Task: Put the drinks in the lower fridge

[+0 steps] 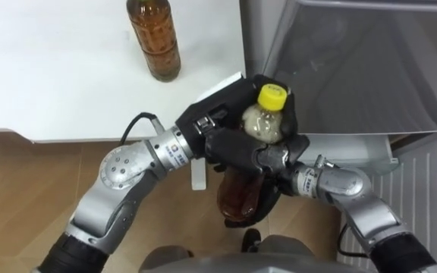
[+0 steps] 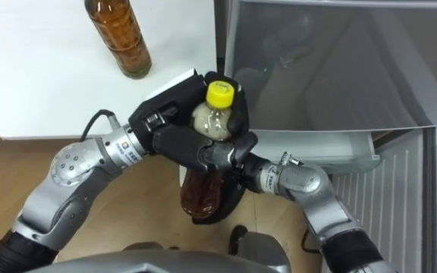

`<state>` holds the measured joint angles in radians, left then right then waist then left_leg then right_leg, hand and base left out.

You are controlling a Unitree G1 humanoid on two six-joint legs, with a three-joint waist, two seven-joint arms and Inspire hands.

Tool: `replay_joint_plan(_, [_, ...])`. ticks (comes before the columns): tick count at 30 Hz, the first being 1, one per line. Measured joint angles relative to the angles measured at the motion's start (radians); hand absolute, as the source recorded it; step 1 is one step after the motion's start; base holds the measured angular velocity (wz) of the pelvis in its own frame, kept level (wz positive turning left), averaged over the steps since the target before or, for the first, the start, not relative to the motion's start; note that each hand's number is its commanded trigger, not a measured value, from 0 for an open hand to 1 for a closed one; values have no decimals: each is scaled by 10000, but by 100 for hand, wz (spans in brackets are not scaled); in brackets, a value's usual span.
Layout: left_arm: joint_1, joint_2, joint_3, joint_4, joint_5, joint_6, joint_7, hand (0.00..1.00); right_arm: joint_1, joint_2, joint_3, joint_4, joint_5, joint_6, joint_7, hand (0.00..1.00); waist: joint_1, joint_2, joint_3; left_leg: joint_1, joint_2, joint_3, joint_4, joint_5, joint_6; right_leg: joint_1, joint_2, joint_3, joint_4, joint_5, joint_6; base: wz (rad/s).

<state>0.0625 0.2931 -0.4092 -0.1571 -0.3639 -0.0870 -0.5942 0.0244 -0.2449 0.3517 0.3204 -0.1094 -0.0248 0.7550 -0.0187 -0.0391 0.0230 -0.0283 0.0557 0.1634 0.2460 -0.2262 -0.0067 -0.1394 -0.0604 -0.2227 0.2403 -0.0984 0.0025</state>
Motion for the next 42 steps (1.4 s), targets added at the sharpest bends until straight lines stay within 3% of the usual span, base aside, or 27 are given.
replay_joint_plan(10, [83,105,-92,12,2647,-55,229,100,6,-114,-7,-190,1066,-205,338,0,-25,46,-10,194,13,-10,-108,1,2,166,20,-33,-19,-5,11,0])
replay_joint_plan(19, [81,-44,301,-168,4049,-58,338,100,127,-229,-22,-188,959,-286,583,0,-21,118,-32,222,10,-6,-69,1,2,200,41,-21,16,4,-2,0])
replay_joint_plan(29, [-113,-49,511,-657,4153,-113,543,100,144,-317,-9,-182,1191,-302,732,0,9,116,-33,238,14,9,-87,1,2,214,30,-29,-6,5,-1,0])
replay_joint_plan(35, [-113,-41,425,-656,4153,-113,545,100,176,-349,206,-101,2887,-294,771,0,-4,125,-28,236,34,10,-87,1,2,228,38,-3,-13,6,-1,0])
replay_joint_plan(42, [-69,-133,301,-421,4133,-89,536,100,268,52,234,604,4164,-253,1004,0,-9,193,-11,285,32,-33,-124,-6,3,335,33,-60,-32,5,-1,2])
